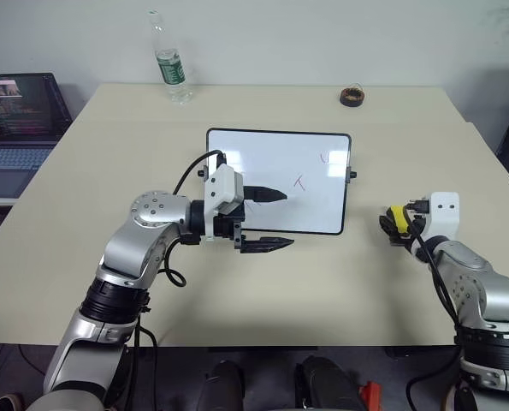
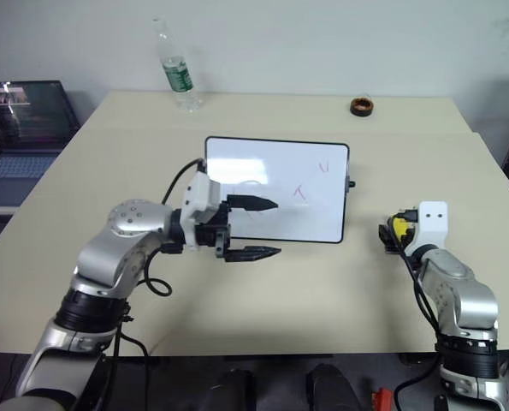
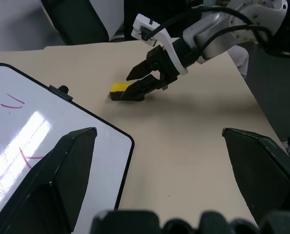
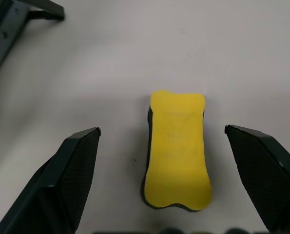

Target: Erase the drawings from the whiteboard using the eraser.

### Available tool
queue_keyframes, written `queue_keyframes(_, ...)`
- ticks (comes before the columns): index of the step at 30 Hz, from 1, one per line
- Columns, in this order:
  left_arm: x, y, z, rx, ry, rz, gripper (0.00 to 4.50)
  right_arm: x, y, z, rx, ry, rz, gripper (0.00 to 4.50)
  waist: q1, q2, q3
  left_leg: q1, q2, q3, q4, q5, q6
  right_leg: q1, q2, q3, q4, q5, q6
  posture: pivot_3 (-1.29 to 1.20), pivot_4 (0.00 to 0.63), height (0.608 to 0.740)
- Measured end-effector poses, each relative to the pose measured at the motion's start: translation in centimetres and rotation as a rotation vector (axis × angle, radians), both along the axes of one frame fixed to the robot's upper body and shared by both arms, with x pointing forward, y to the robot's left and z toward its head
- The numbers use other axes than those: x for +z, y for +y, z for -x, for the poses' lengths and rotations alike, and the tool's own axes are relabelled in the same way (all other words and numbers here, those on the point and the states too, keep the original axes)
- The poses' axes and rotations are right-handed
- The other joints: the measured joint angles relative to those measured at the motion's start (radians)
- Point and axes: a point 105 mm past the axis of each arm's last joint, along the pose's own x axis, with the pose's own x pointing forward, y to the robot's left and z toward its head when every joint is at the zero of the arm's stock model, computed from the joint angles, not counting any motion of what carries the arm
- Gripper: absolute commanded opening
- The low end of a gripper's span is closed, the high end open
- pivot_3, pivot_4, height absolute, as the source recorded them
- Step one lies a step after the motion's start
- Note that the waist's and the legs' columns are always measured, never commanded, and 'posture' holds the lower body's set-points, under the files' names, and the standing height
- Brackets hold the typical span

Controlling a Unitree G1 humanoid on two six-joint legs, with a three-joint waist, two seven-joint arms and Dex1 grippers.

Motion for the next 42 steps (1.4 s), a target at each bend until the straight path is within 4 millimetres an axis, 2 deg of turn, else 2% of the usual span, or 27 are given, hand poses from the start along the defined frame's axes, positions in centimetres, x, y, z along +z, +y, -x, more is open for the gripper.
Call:
queue_keyframes(3,-0.3,0.1,0.1,0.003,0.008,-0.001,4.50,-0.1,-0.1,-0.6,-0.011,-0.007,-0.009,4.49,0.000,0.000,0.000,0.000,0.000,0.000,0.000,0.000,0.000,0.000,0.000,0.000,0.000,0.000,0.000,0.00,0.150,0.740)
queue_keyframes(6,-0.5,0.1,0.2,0.007,0.015,-0.001,4.50,-0.1,-0.3,-0.9,-0.020,-0.015,-0.002,3.57,0.000,0.000,0.000,0.000,0.000,0.000,0.000,0.000,0.000,0.000,0.000,0.000,0.000,0.000,0.000,0.00,0.150,0.740)
queue_keyframes(11,-0.9,0.1,0.6,0.016,0.017,0.000,4.50,-0.6,-0.1,-1.2,-0.031,-0.007,-0.015,1.73,0.000,0.000,0.000,0.000,0.000,0.000,0.000,0.000,0.000,0.000,0.000,0.000,0.000,0.000,0.000,0.00,0.150,0.740)
queue_keyframes(13,-1.2,0.2,0.7,0.025,0.023,-0.001,4.50,-0.6,-0.1,-1.3,-0.032,-0.012,-0.017,1.13,0.000,0.000,0.000,0.000,0.000,0.000,0.000,0.000,0.000,0.000,0.000,0.000,0.000,0.000,0.000,0.00,0.150,0.740)
queue_keyframes(23,-3.1,1.4,1.0,0.146,0.085,-0.013,4.50,-0.1,0.2,-1.3,-0.018,-0.024,-0.018,1.10,-0.001,0.000,0.000,0.000,0.001,0.000,0.000,0.000,0.000,0.000,-0.001,0.001,0.001,0.000,0.000,0.00,0.150,0.740)
queue_keyframes(29,-4.0,2.4,1.2,0.245,0.127,0.003,4.50,1.9,1.7,-0.1,0.063,-0.082,-0.004,1.10,0.001,0.000,0.000,0.000,0.001,-0.001,0.000,0.000,0.000,0.000,-0.001,0.000,0.000,0.000,0.000,0.00,0.150,0.740)
queue_keyframes(32,-3.9,3.1,1.3,0.301,0.134,0.023,4.50,3.0,2.5,1.2,0.134,-0.100,0.025,1.10,0.003,0.000,0.000,0.000,0.001,-0.001,0.000,0.000,0.000,0.000,-0.001,0.000,0.000,0.000,0.000,0.00,0.150,0.740)
queue_keyframes(37,-4.0,5.2,0.7,0.457,0.132,0.053,4.50,5.8,5.1,2.8,0.281,-0.170,0.025,1.10,0.001,0.000,0.000,0.001,0.002,-0.002,0.000,0.000,0.000,0.000,-0.002,0.000,0.001,0.000,0.000,0.00,0.150,0.740)
queue_keyframes(42,-4.2,6.2,-0.5,0.606,0.086,0.046,4.50,8.0,7.4,2.7,0.369,-0.249,0.074,1.10,0.003,0.000,0.000,0.000,0.000,-0.001,0.001,0.000,0.000,0.000,-0.002,0.000,0.001,0.000,0.000,0.00,0.150,0.740)
